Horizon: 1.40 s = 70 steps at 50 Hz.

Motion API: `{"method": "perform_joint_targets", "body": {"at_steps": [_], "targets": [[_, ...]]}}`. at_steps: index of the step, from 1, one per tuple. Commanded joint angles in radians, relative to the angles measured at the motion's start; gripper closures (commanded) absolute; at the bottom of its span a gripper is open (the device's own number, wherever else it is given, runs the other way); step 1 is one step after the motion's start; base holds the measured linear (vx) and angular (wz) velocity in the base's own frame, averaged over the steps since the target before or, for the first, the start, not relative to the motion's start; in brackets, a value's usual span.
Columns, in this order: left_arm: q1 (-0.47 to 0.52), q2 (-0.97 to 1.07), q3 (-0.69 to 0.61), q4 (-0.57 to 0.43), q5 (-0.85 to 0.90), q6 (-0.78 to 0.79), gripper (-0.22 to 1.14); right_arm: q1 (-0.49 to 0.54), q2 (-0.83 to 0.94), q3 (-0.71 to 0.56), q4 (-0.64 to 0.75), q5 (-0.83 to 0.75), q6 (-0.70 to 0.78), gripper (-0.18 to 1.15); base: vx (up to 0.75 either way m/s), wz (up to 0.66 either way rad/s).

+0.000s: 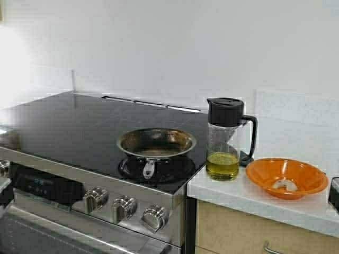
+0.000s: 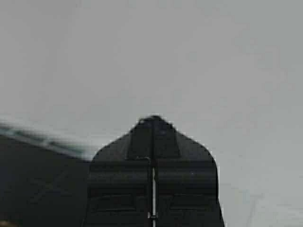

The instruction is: Add oil to the pan and cook the shrimp and serve it

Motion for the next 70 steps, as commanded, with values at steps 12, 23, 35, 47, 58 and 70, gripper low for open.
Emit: {"method": "perform_joint_targets", "body": {"at_steps": [12,23,35,47,58,70], "targets": [[-0.012,0.011,0.018,-0.002,0.002,-0.011,0.89,0.268,0.14,-0.04,0.012,0.069,0.06,-0.09,0.0,0.0],[-0.012,0.006,0.021,-0.003,0.002,-0.011,0.89,0.33,0.318,-0.023,0.101,-0.017,0.06,-0.03,0.0,0.0],[-0.012,0.006,0.025,-0.003,0.002,-0.011,0.89,0.423,0.614,0.031,0.242,-0.236,0.06,-0.03,0.0,0.0],[-0.012,0.006,0.031,-0.003,0.002,-0.009,0.89,0.584,1.022,0.006,0.483,-0.537,0.048,-0.03,0.0,0.0],[-0.012,0.006,0.035,-0.003,0.002,-0.009,0.89,0.653,1.281,-0.064,0.657,-0.66,0.052,-0.03,0.0,0.0],[-0.012,0.006,0.035,-0.002,0.002,-0.009,0.89,0.652,1.404,-0.133,0.672,-0.676,0.048,-0.03,0.0,0.0]]}}
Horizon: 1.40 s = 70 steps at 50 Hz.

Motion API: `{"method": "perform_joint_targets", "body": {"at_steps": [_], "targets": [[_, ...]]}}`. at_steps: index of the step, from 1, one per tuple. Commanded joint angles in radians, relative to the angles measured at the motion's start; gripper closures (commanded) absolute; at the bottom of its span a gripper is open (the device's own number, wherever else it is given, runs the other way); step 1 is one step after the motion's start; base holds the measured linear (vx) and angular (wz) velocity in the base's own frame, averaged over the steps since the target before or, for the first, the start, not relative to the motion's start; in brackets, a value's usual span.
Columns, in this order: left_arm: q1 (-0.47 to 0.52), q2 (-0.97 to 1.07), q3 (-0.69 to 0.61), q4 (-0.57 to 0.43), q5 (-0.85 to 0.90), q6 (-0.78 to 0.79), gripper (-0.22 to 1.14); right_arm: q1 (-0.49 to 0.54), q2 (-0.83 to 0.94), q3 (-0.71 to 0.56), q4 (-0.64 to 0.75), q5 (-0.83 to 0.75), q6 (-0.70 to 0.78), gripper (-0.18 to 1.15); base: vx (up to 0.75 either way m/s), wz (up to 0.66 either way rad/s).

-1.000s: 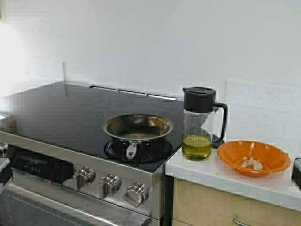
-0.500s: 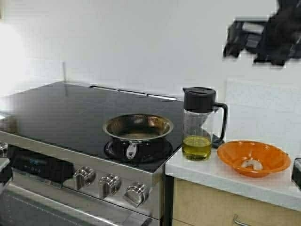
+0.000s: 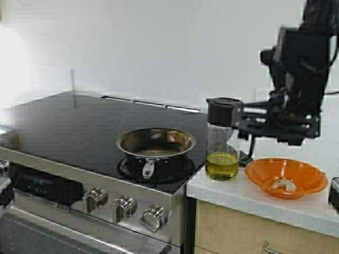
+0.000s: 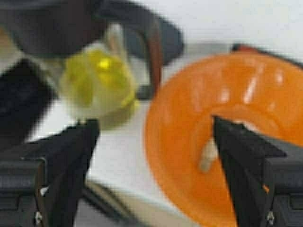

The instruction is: Add oil to the pan and cook the shrimp and serve it

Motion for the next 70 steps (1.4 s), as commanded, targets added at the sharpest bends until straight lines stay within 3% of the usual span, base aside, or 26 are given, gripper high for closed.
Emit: {"method": "perform_joint_targets", "body": {"at_steps": [1,16,31,70], "targets": [[0.002,0.005,-0.011,0.0,-0.003,0.002,0.89,0.002,0.035,-0.04,0.008,-0.023,-0.006,-0.03,0.0,0.0],[0.002,0.005,-0.008,-0.002,-0.003,0.002,0.89,0.0,0.126,-0.132,0.046,-0.037,-0.057,-0.03,0.0,0.0],[0.003,0.006,-0.005,-0.002,-0.003,0.0,0.89,-0.075,0.167,-0.19,0.06,-0.017,-0.094,-0.03,0.0,0.0],[0.002,0.009,-0.005,0.0,-0.003,0.0,0.89,-0.187,0.216,-0.307,-0.031,0.04,-0.098,-0.03,0.0,0.0]]}}
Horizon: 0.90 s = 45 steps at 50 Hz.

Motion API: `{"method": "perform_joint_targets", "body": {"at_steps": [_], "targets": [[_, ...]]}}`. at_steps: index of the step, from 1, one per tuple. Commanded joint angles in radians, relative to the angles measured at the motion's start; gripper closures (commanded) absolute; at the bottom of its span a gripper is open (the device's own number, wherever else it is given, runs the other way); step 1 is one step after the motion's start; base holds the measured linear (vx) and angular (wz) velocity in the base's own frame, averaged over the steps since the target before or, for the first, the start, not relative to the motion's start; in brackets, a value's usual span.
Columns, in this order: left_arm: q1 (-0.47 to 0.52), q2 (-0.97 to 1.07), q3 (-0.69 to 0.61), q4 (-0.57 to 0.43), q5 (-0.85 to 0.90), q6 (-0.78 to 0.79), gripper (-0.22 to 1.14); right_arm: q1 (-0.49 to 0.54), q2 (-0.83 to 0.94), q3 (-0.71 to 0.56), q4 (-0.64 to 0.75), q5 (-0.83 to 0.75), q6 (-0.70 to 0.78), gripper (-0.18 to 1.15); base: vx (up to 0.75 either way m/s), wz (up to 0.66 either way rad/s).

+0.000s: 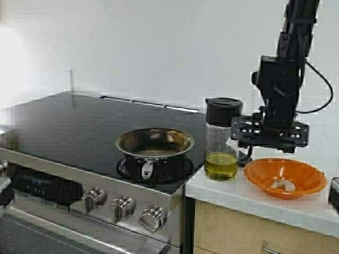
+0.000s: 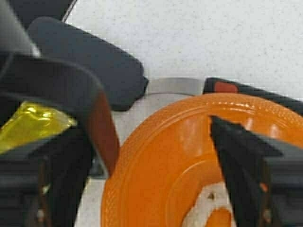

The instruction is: Add oil to the pan and cook the shrimp and serve it

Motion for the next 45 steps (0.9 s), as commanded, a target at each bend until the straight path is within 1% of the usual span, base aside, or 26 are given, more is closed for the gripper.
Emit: {"method": "perform_joint_targets", "body": {"at_steps": [1,19,24,27,29,40,45], "targets": [[0.0,0.008,-0.009,-0.002,-0.005,-0.002,0.89,-0.018,-0.006,-0.031,-0.032,0.006,0.0,-0.03,0.0,0.0],[0.0,0.009,-0.009,-0.002,-0.005,0.0,0.89,-0.029,0.04,-0.094,-0.048,0.025,-0.002,-0.03,0.0,0.0],[0.0,0.009,-0.008,-0.002,-0.005,0.0,0.89,-0.028,0.041,-0.11,-0.046,0.025,-0.003,0.03,0.0,0.0],[0.0,0.011,-0.008,-0.002,-0.005,-0.002,0.89,-0.028,0.044,-0.121,-0.046,0.025,-0.002,0.12,0.0,0.0],[0.0,0.011,-0.006,-0.002,-0.005,-0.002,0.89,-0.028,0.048,-0.127,-0.046,0.025,-0.002,0.2,0.0,0.0],[0.0,0.011,-0.008,-0.002,-0.005,-0.002,0.89,-0.028,0.067,-0.163,-0.046,0.046,0.005,0.76,0.0,0.0],[0.0,0.011,-0.006,-0.002,-0.005,-0.002,0.89,-0.021,0.071,-0.173,-0.046,0.052,0.009,0.94,0.0,0.0]]}}
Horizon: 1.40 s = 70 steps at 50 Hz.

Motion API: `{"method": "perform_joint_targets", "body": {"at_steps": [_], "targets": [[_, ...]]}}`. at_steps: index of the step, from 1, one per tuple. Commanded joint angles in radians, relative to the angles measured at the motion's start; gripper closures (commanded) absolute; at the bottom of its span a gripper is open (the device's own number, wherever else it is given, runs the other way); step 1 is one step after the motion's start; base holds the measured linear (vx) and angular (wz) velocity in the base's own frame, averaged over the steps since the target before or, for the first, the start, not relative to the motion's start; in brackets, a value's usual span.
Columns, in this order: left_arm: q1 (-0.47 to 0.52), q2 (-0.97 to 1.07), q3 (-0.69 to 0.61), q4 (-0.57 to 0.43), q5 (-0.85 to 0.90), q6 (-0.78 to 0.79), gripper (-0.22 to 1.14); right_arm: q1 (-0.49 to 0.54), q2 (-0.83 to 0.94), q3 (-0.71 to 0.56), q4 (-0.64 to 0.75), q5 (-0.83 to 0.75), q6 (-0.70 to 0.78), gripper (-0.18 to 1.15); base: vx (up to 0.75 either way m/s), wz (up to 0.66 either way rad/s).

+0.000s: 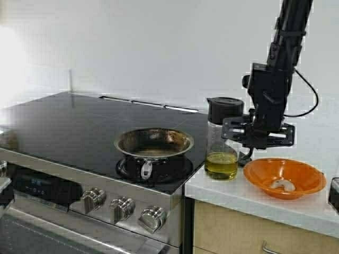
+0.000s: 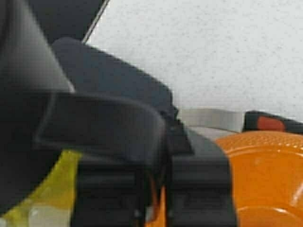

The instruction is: Add oil to the pan and cook the shrimp and serve it

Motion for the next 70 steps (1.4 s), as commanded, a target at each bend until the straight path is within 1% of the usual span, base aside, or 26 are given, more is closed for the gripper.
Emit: {"method": "perform_joint_targets", "body": {"at_steps": [1,9,21,26,30,36,42,46,52,60,70], "targets": [[0.002,0.008,-0.008,-0.002,-0.005,-0.002,0.89,0.008,-0.014,-0.025,0.0,0.012,0.002,0.96,0.0,0.0],[0.0,0.008,-0.008,-0.002,-0.005,-0.002,0.89,0.025,-0.018,-0.032,0.006,0.025,0.003,0.89,0.0,0.0],[0.0,0.008,-0.006,-0.002,-0.005,-0.002,0.89,0.055,-0.051,-0.026,0.054,0.044,-0.011,0.89,0.0,0.0],[0.0,0.008,-0.005,-0.002,-0.005,-0.002,0.89,0.057,-0.098,-0.017,0.084,0.044,-0.048,0.89,0.0,0.0],[0.002,0.008,-0.005,-0.002,-0.005,-0.002,0.89,0.057,-0.144,-0.015,0.132,0.058,-0.115,0.89,0.0,0.0],[0.0,0.008,-0.006,-0.002,-0.005,-0.002,0.89,0.057,-0.218,-0.028,0.242,0.097,-0.295,0.89,0.0,0.0],[0.002,0.008,-0.006,-0.002,-0.005,-0.002,0.89,0.063,-0.279,-0.067,0.402,0.106,-0.541,0.89,0.0,0.0],[0.0,0.008,-0.006,-0.002,-0.005,-0.002,0.89,0.067,-0.299,-0.095,0.468,0.104,-0.699,0.89,0.0,0.0],[0.0,0.008,-0.006,-0.002,-0.005,-0.002,0.89,0.089,-0.305,-0.167,0.551,0.095,-0.934,0.89,0.0,0.0],[0.0,0.008,-0.009,-0.002,-0.005,-0.002,0.89,0.118,-0.282,-0.275,0.643,0.078,-1.198,0.89,0.0,0.0],[0.0,0.008,-0.011,-0.002,-0.005,-0.002,0.89,0.155,-0.213,-0.411,0.715,0.005,-1.531,0.89,0.0,0.0]]}}
